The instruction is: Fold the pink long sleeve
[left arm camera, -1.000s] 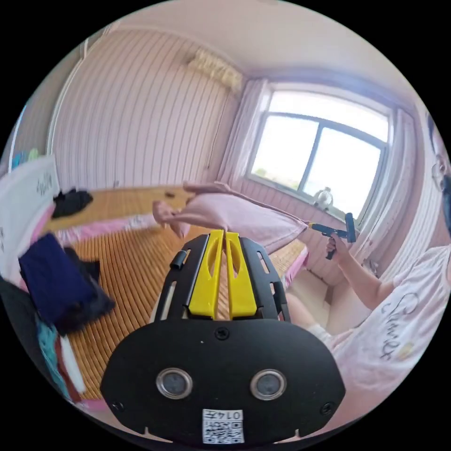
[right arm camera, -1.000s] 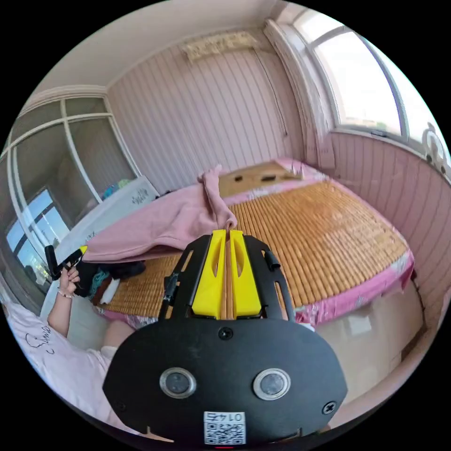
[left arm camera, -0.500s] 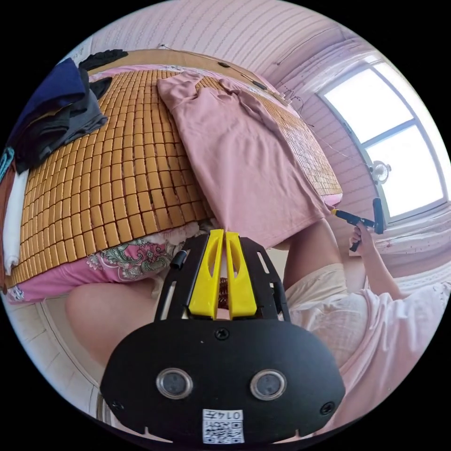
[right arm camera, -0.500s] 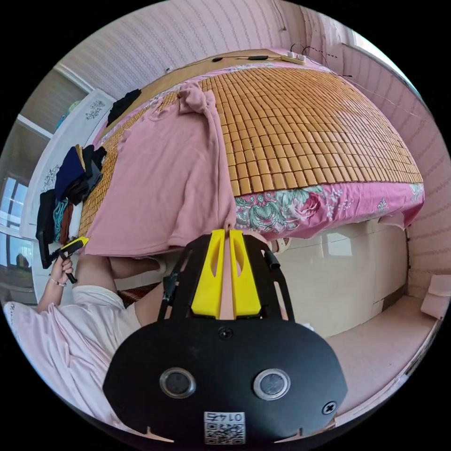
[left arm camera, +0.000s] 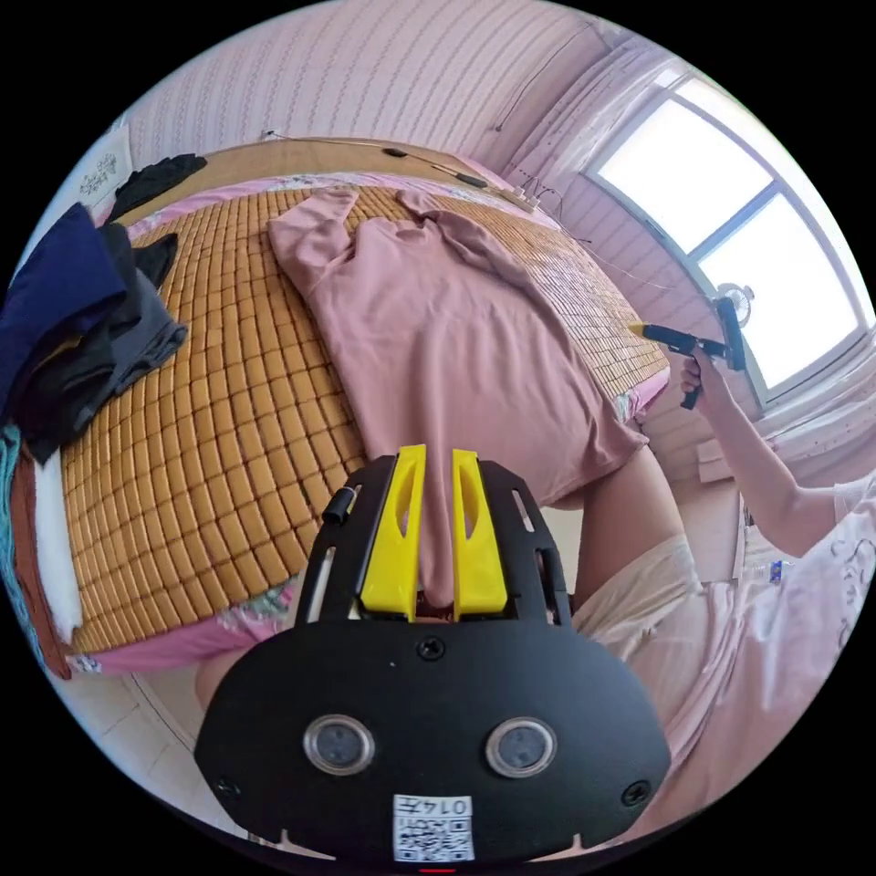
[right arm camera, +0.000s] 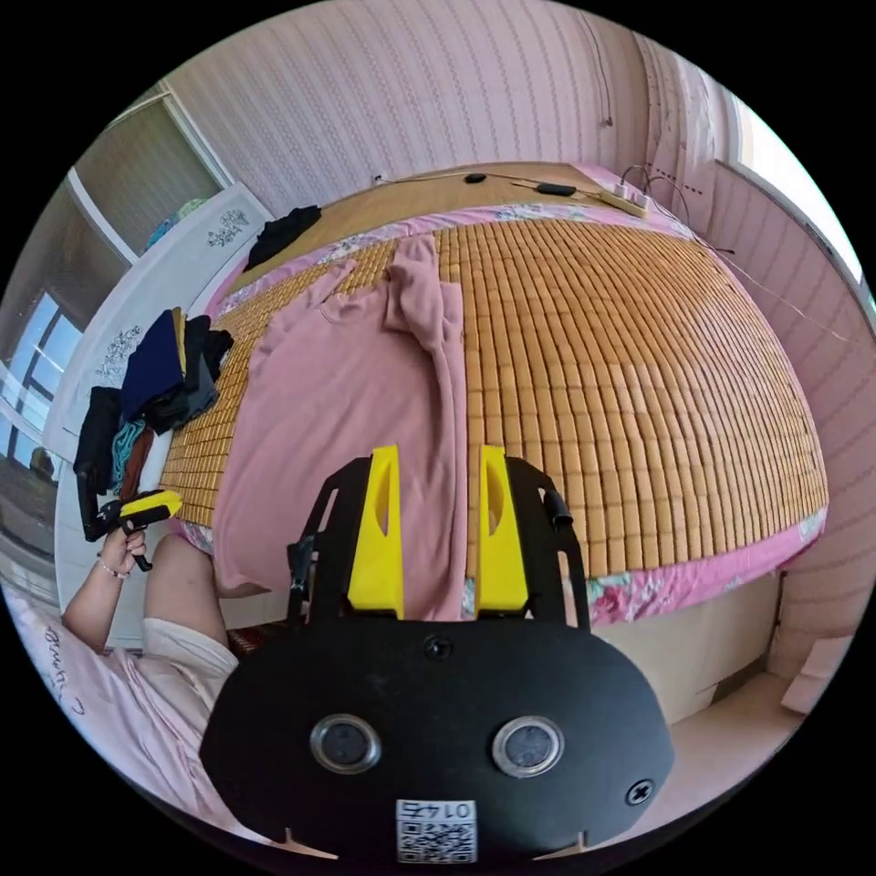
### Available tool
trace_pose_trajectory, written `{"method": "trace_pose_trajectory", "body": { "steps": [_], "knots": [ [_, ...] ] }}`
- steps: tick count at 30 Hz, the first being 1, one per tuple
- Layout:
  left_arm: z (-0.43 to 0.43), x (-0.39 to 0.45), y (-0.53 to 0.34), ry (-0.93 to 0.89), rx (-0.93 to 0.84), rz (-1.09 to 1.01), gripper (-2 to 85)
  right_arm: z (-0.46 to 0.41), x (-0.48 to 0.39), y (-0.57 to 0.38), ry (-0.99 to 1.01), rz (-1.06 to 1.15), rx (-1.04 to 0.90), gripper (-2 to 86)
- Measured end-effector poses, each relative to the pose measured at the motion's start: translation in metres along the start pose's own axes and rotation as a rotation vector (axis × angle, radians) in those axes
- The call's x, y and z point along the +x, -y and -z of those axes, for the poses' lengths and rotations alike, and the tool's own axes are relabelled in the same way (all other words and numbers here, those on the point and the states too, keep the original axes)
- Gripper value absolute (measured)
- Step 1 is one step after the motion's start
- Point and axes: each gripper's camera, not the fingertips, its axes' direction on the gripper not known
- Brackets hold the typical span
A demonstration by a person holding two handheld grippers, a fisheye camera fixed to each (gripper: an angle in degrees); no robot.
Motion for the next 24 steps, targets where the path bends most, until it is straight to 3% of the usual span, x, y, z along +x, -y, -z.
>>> {"method": "trace_pose_trajectory", "body": {
  "steps": [6, 11, 15, 20, 24],
  "knots": [
    [-0.101, 0.009, 0.135, 0.014, 0.016, -0.152, 6.6, -0.089, -0.027, 0.153, -0.122, 0.176, -0.040, 13.7],
    [-0.200, 0.021, 0.233, 0.083, -0.008, -0.262, 7.2, -0.174, -0.004, 0.216, 0.082, 0.049, -0.143, 10.6],
    [-0.265, 0.014, 0.280, 0.084, -0.025, -0.253, 7.2, -0.201, 0.022, 0.194, 0.174, -0.019, -0.123, 2.5],
    [-0.349, 0.007, 0.284, 0.091, -0.116, -0.276, 6.4, -0.105, 0.074, 0.094, -0.089, -0.183, 0.149, 1.1],
    [-0.368, 0.005, 0.272, 0.089, -0.054, -0.296, 6.2, -0.070, 0.105, 0.012, -0.030, -0.281, 0.125, 1.2]
  ]
}}
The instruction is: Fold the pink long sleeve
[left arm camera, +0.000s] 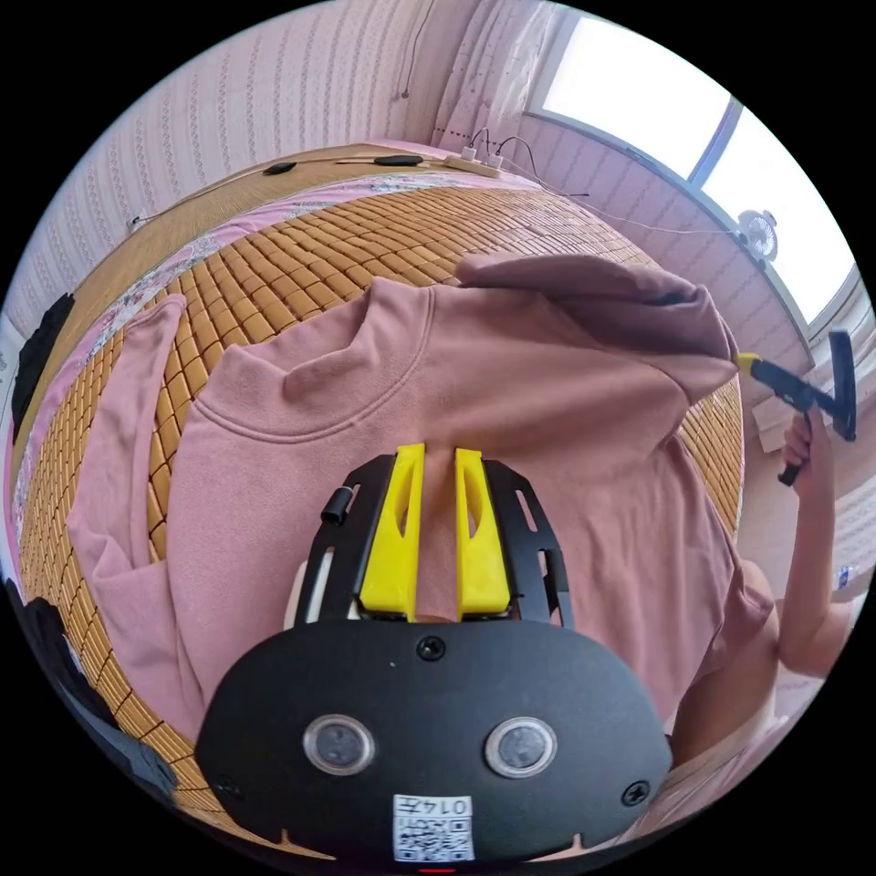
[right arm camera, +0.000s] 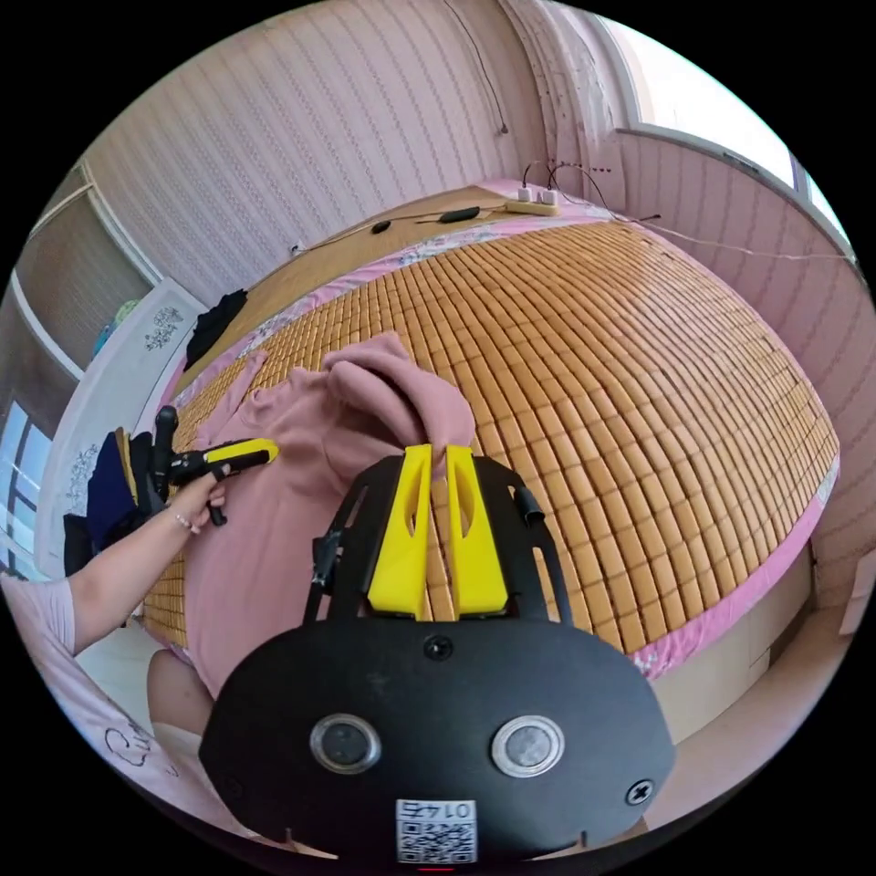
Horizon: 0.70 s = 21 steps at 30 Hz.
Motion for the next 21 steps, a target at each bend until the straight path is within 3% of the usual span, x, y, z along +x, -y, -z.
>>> {"method": "trace_pose_trajectory", "body": {
  "steps": [4, 10, 12, 14, 16, 21],
  "knots": [
    [-0.016, 0.002, 0.001, -0.010, -0.026, 0.025, 6.3, 0.009, 0.019, -0.036, -0.152, -0.021, 0.025, 2.4],
    [-0.026, 0.057, 0.029, -0.044, 0.036, -0.099, 6.3, -0.048, 0.022, 0.036, -0.090, 0.064, 0.017, 12.2],
    [-0.040, 0.072, 0.043, -0.068, 0.034, -0.113, 6.3, -0.076, 0.028, 0.052, 0.003, 0.062, -0.053, 12.0],
    [-0.061, 0.091, 0.056, -0.059, 0.035, -0.130, 6.4, -0.100, 0.040, 0.045, 0.100, 0.023, -0.116, 3.8],
    [-0.081, 0.104, 0.061, -0.044, 0.015, -0.145, 6.4, -0.084, 0.049, 0.021, 0.067, -0.042, -0.045, 2.8],
    [-0.106, 0.134, 0.058, -0.063, 0.042, -0.195, 6.6, 0.040, 0.075, -0.079, -0.076, -0.230, 0.341, 1.8]
  ]
}}
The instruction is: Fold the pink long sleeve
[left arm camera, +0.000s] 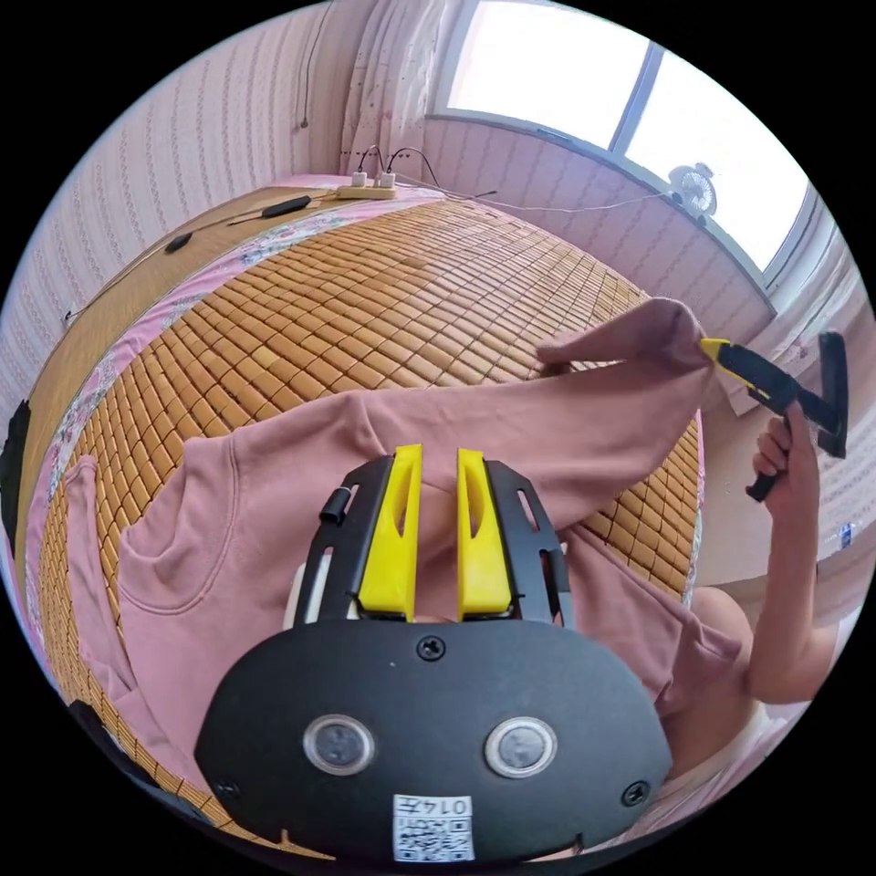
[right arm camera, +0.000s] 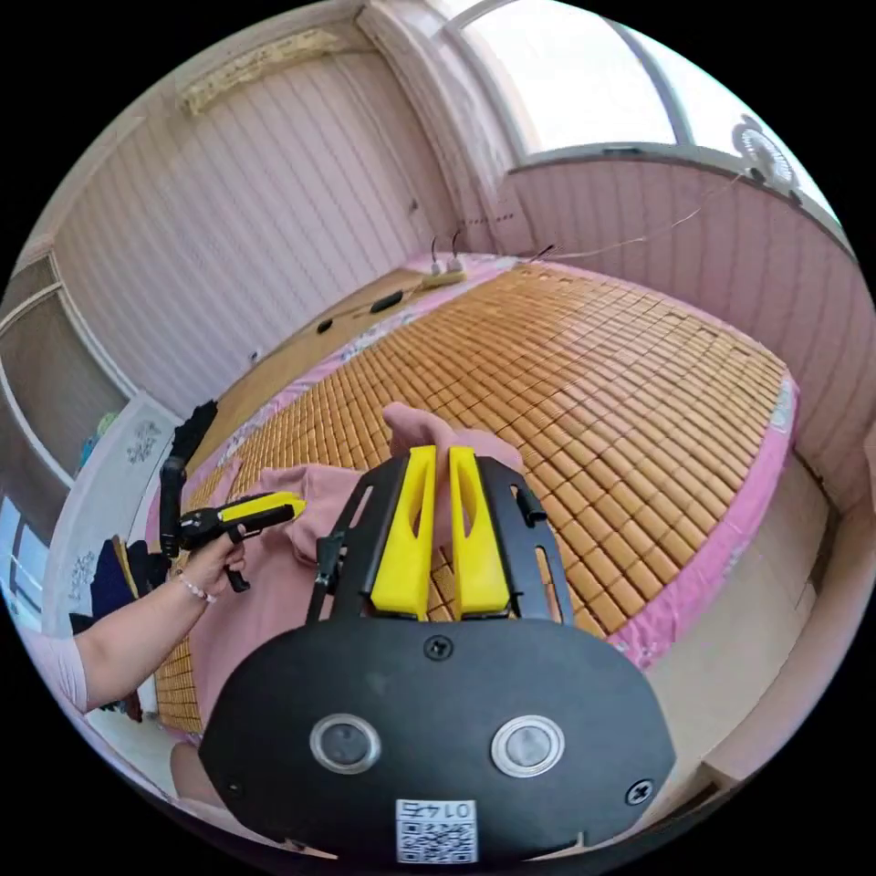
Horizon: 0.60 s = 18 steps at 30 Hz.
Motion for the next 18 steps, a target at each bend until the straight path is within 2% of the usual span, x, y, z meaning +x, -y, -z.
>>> {"method": "trace_pose_trajectory", "body": {
  "steps": [4, 8, 11, 13, 18],
  "knots": [
    [-0.020, 0.010, 0.013, -0.012, -0.018, 0.017, 6.7, 0.025, 0.055, -0.032, -0.097, -0.113, 0.071, 1.8],
    [-0.046, 0.022, 0.029, 0.050, -0.066, -0.009, 6.8, -0.008, 0.106, -0.061, -0.108, -0.189, -0.082, 5.5],
    [-0.074, 0.025, 0.035, 0.086, -0.146, -0.013, 7.7, -0.020, 0.133, -0.075, -0.135, -0.243, -0.093, 9.6],
    [-0.090, 0.025, 0.032, 0.082, -0.177, -0.007, 7.8, -0.023, 0.140, -0.079, -0.084, -0.228, -0.064, 10.4],
    [-0.098, 0.027, 0.026, 0.043, -0.135, 0.010, 2.1, -0.040, 0.156, -0.089, -0.076, -0.197, -0.167, 3.2]
  ]
}}
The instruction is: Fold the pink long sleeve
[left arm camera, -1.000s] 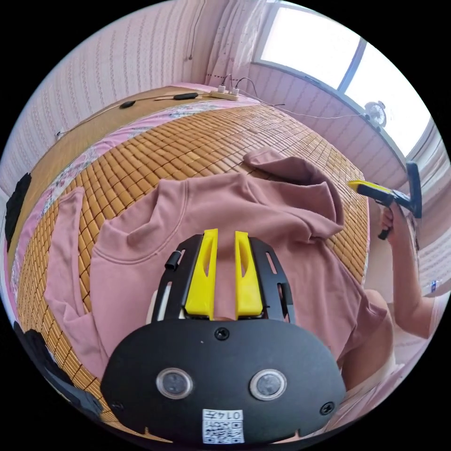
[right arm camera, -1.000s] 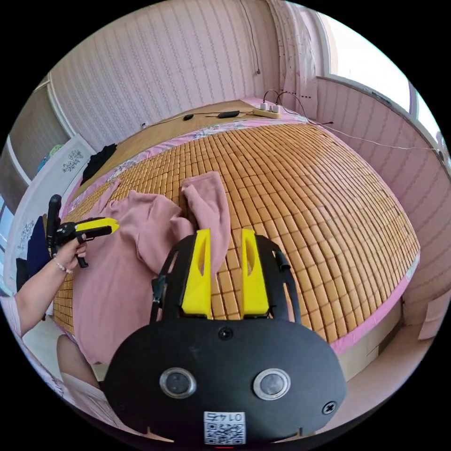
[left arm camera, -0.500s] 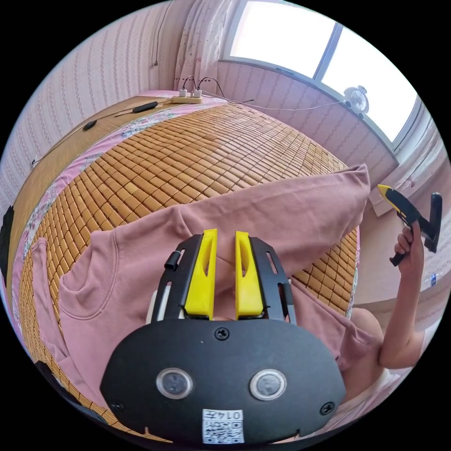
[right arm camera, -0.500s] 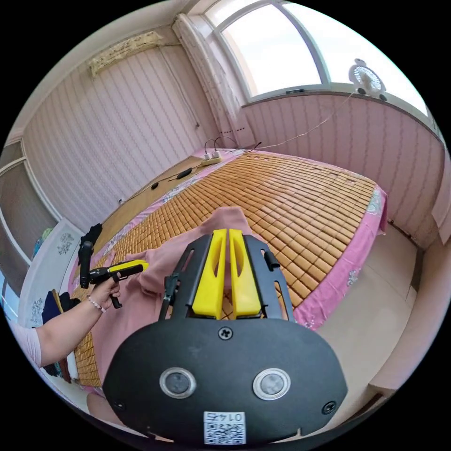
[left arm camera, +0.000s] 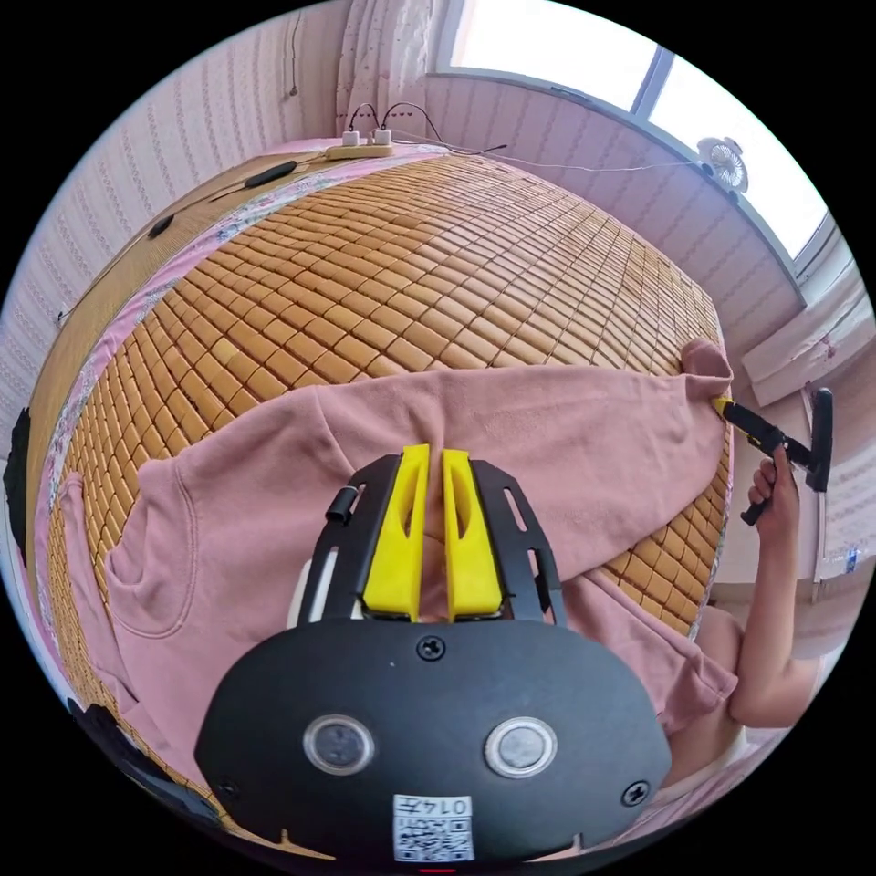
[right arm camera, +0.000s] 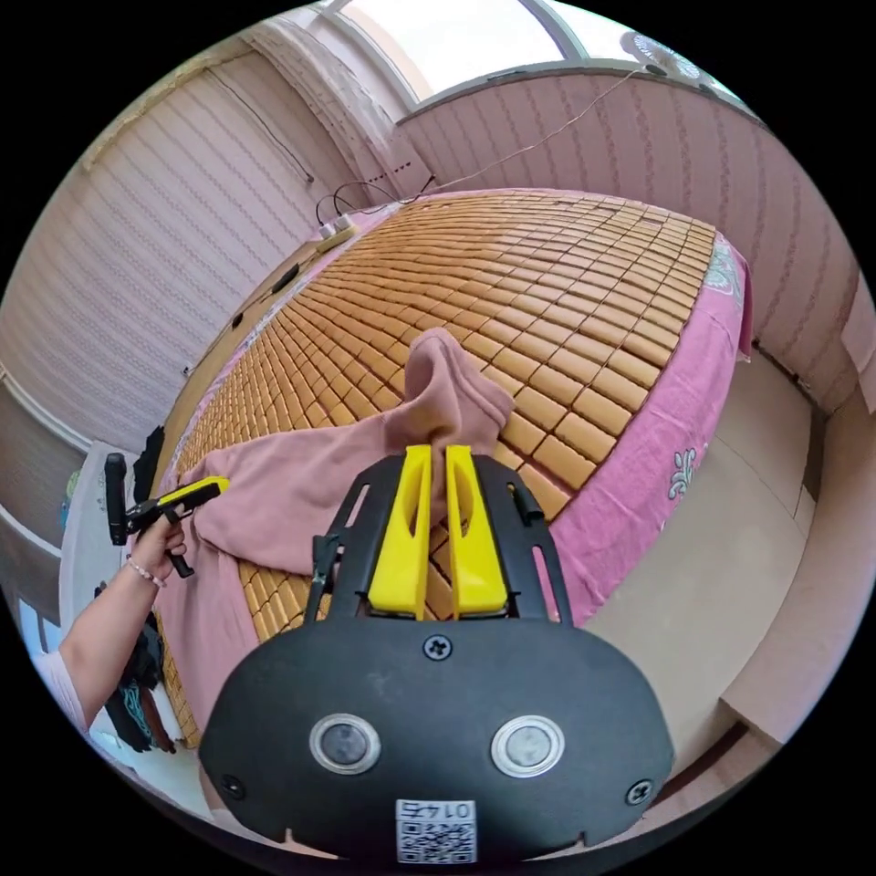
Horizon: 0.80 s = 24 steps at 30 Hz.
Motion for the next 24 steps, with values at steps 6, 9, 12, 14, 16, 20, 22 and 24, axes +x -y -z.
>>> {"method": "trace_pose_trajectory", "body": {
  "steps": [6, 9, 12, 14, 16, 20, 22, 24],
  "knots": [
    [0.034, 0.003, -0.006, -0.027, 0.215, 0.008, 0.0, 0.103, 0.006, -0.036, 0.263, 0.043, 0.391, 4.1],
    [0.024, -0.005, 0.003, -0.069, 0.204, 0.092, 1.2, 0.089, 0.024, -0.037, 0.098, -0.120, 0.393, 5.6],
    [-0.001, -0.007, 0.010, -0.039, 0.126, 0.117, 2.9, 0.068, 0.055, -0.042, 0.153, -0.198, 0.358, 9.8],
    [-0.014, -0.002, 0.013, -0.015, 0.083, 0.114, 3.6, 0.063, 0.067, -0.050, 0.164, -0.214, 0.386, 9.3],
    [-0.018, 0.005, 0.014, 0.014, 0.076, 0.098, 3.7, 0.057, 0.071, -0.052, 0.103, -0.232, 0.381, 6.9],
    [-0.018, 0.013, 0.016, 0.032, 0.069, 0.087, 3.7, 0.024, 0.084, -0.044, -0.009, -0.315, 0.218, 1.2],
    [-0.017, 0.013, 0.016, 0.017, 0.067, 0.087, 3.5, 0.009, 0.090, -0.042, -0.060, -0.339, 0.158, 0.7],
    [-0.016, 0.012, 0.015, 0.002, 0.068, 0.096, 3.4, 0.013, 0.093, -0.046, -0.048, -0.341, 0.212, 0.9]
  ]
}}
